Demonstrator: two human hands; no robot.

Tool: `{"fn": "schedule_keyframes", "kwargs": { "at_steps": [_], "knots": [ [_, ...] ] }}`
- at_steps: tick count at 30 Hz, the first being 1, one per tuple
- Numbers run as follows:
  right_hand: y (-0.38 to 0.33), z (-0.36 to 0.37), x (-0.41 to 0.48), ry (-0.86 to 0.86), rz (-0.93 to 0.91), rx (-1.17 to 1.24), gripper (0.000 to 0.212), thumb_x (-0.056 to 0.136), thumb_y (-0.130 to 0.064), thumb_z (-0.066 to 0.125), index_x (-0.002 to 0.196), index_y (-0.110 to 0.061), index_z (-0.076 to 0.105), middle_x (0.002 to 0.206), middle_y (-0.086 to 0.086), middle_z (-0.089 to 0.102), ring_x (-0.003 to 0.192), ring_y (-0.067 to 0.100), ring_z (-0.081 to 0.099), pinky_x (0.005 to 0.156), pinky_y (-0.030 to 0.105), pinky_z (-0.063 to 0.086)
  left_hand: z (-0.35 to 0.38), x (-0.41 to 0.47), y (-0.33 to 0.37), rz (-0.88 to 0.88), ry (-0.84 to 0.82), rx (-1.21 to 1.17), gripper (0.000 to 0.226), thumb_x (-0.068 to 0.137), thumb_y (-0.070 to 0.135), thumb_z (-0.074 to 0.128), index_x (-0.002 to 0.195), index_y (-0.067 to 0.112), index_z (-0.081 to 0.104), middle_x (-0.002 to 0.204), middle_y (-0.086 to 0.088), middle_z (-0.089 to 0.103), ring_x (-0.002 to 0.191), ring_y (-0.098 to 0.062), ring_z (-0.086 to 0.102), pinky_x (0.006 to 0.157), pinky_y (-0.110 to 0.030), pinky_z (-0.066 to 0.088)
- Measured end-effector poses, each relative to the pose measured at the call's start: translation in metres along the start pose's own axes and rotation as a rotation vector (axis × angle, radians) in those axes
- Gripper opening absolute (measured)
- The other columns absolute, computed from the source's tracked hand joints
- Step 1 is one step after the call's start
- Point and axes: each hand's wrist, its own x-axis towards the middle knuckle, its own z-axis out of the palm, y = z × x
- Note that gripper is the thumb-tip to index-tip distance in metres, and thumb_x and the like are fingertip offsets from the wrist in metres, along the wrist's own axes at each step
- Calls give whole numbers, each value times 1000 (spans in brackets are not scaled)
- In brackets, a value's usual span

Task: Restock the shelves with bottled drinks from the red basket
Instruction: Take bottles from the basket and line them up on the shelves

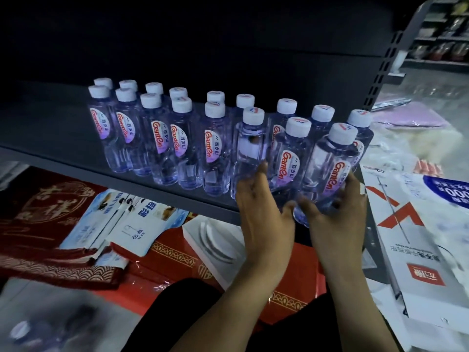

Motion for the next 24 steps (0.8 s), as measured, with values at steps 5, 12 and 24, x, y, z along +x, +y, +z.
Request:
{"fn": "schedule_keyframes", "kwargs": {
  "at_steps": [5,12,24],
  "knots": [
    [-4,6,-3,61,26,-13,63,69,-20,88,114,-24,45,106,-8,56,97,12,60,77,19,48,-3,5,-6,-3,19,20,61,80,11,76,126,24,39,125,1,46,118,-15,49,89,-30,49],
    [-3,16,-2,71,-43,-58,59,71,-19,87,115,-19,47,110,-3,57,98,16,59,78,25,47,-4,11,-9,18,33,34,51,81,8,73,115,27,40,117,3,49,112,-15,50,88,-37,51],
    [-16,26,-6,139,64,-50,71,70,-18,85,125,-14,41,122,7,45,114,25,49,94,39,47,-12,18,-16,71,-48,125,40,88,24,68,121,21,44,124,-1,51,117,-20,50,90,-38,49]
  ]
}}
